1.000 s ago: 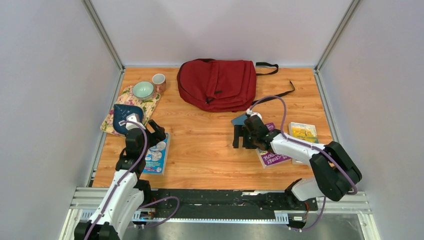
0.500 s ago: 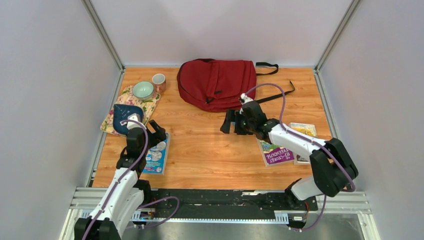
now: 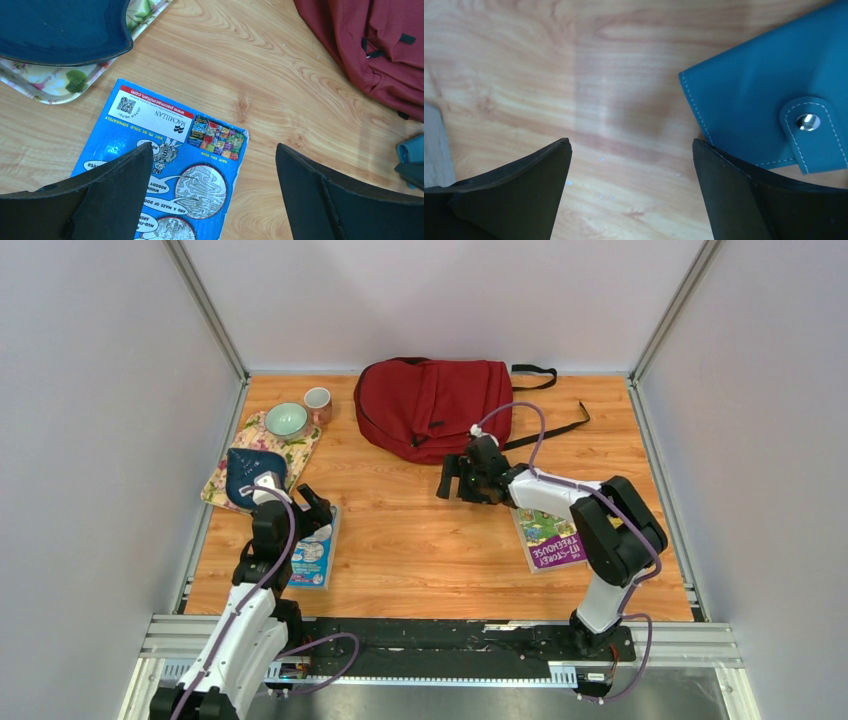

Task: Pack the student bag
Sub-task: Move the stationery to the center of the board, then move the book to the center of the board.

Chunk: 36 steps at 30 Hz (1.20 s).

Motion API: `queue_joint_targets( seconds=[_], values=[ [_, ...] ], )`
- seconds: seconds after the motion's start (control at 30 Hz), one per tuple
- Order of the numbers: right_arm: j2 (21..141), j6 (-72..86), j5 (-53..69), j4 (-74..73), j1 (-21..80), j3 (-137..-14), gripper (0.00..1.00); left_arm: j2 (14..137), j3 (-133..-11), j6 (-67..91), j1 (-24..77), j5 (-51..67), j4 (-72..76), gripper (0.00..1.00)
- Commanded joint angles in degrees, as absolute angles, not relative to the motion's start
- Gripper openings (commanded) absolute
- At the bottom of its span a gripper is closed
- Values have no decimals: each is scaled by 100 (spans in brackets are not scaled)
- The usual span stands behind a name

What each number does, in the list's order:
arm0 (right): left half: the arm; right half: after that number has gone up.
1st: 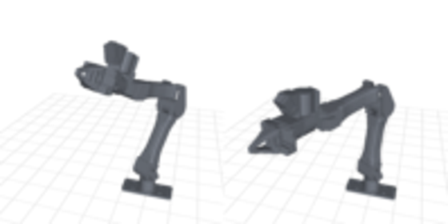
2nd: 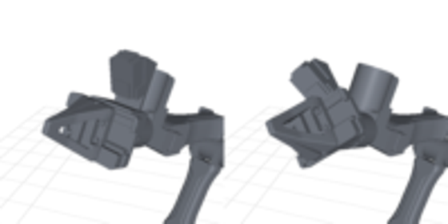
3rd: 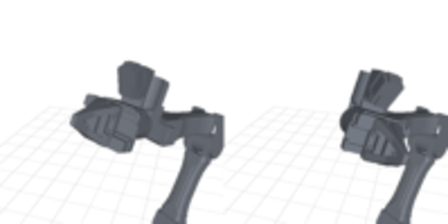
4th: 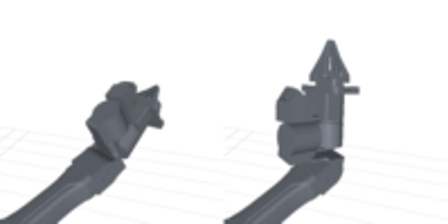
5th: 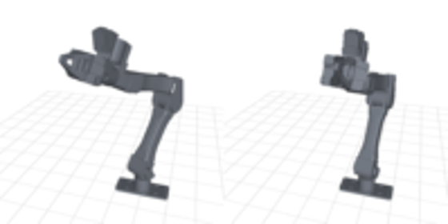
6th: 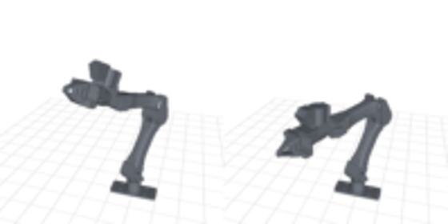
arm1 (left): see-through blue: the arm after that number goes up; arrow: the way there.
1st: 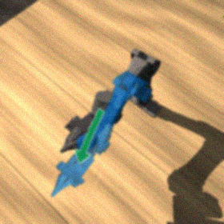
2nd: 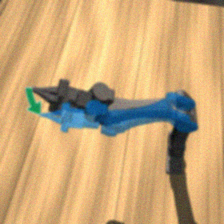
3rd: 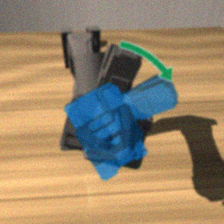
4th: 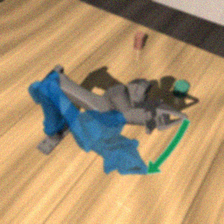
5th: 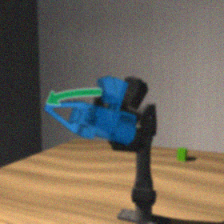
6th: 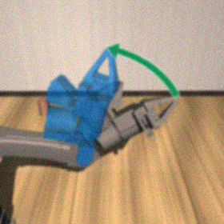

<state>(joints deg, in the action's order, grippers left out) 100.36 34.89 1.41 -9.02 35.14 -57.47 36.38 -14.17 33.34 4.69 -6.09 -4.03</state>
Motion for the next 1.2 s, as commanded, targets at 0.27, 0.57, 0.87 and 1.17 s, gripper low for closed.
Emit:
queue_joint_targets(
  seconds=[0.27,0.57,0.87,1.17],
  values=[
    [10151,3252,-378,-1081,2233,-6161,100,3656,-1406,3296,431,-677,-282,99],
    [9792,3252,-431,-1239,1854,-6065,100,3674,-1415,3252,431,-624,-334,99],
    [8974,3683,641,-475,2047,-5397,99,3700,-1345,3349,439,-580,-220,99],
    [8271,3893,616,-360,2742,-4160,99,3762,-1327,3349,431,-580,-220,99]
  ],
)
